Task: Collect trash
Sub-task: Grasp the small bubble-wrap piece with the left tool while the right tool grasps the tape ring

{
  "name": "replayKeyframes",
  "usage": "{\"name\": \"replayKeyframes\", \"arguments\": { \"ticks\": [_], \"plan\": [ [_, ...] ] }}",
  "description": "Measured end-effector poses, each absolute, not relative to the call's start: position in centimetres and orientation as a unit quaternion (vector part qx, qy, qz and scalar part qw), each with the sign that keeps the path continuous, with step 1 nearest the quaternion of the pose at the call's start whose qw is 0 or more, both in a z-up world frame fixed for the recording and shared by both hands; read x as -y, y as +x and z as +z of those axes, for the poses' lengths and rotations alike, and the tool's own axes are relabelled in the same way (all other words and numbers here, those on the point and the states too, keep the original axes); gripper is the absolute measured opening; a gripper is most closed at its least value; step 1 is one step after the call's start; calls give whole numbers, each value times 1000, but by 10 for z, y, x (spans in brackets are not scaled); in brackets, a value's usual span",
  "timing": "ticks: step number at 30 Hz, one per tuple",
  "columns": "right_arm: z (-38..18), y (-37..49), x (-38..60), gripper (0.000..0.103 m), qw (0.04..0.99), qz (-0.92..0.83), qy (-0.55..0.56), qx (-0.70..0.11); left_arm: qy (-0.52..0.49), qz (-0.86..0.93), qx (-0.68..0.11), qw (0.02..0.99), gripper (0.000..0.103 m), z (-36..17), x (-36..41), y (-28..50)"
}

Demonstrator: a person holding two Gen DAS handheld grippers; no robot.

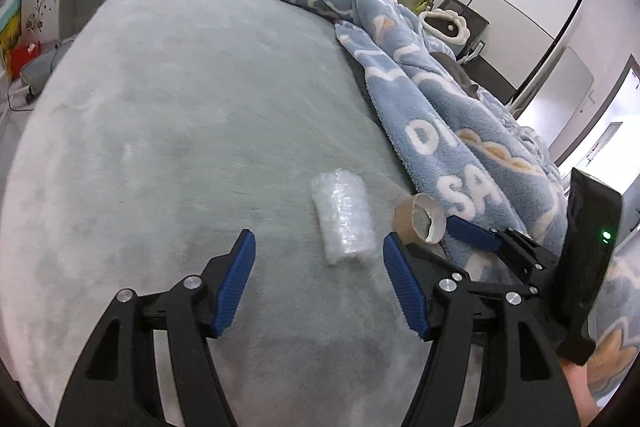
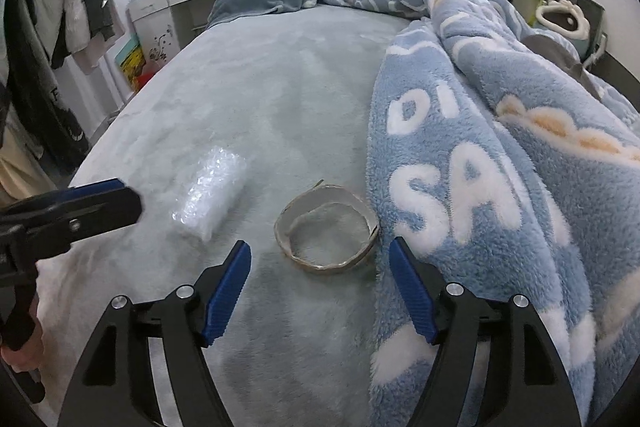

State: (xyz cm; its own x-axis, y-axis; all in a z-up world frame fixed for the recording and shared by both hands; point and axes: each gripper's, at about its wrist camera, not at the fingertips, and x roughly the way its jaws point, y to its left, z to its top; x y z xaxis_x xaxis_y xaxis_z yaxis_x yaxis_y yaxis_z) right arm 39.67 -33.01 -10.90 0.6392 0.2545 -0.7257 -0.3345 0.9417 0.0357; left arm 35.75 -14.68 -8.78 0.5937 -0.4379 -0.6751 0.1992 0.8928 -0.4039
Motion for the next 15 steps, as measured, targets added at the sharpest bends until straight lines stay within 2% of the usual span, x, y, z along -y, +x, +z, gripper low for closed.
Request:
{"name": "replayKeyframes", "arguments": {
  "ticks": [15],
  "plan": [
    [-111, 396, 329, 72, 903, 196, -61, -378, -182, -197, -421, 867, 67, -107, 161, 381]
  ]
}}
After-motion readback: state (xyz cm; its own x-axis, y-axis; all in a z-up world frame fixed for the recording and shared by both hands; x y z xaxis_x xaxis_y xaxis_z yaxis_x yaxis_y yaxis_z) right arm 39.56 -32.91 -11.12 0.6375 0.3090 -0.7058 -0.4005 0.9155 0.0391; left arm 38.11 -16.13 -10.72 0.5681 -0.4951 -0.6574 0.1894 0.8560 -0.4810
